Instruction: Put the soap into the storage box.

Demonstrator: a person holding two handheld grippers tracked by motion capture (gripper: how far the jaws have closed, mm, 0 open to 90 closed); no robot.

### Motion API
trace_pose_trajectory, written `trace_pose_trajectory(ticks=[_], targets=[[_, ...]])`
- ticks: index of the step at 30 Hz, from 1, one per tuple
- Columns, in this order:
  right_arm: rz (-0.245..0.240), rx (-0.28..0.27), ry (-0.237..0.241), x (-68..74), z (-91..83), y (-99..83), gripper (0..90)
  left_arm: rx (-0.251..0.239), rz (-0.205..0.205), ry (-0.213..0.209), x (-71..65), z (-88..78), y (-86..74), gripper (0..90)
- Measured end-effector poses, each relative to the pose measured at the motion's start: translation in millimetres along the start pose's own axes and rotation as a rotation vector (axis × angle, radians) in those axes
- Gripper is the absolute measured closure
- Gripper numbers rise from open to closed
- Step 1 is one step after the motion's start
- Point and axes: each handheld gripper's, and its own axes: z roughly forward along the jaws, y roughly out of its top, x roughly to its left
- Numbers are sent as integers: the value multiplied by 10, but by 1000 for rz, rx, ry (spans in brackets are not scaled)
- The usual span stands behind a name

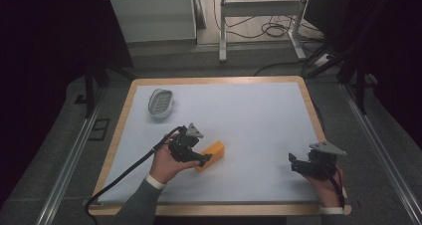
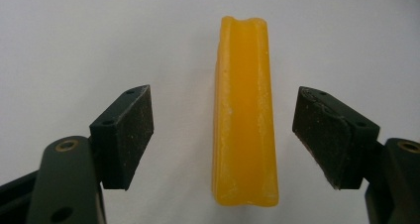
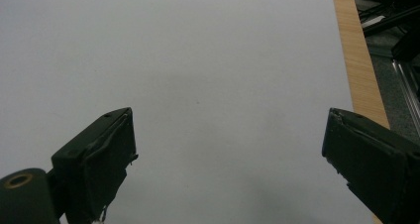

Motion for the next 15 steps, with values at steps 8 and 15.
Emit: trace_pose_trajectory(ticks=[8, 15], targets=[[-3, 5, 3, 18, 8, -1, 66, 36, 10, -10, -91, 168, 74, 250], [1, 8, 0, -3, 23, -16, 66, 80, -3, -1, -59, 317, 62, 271]])
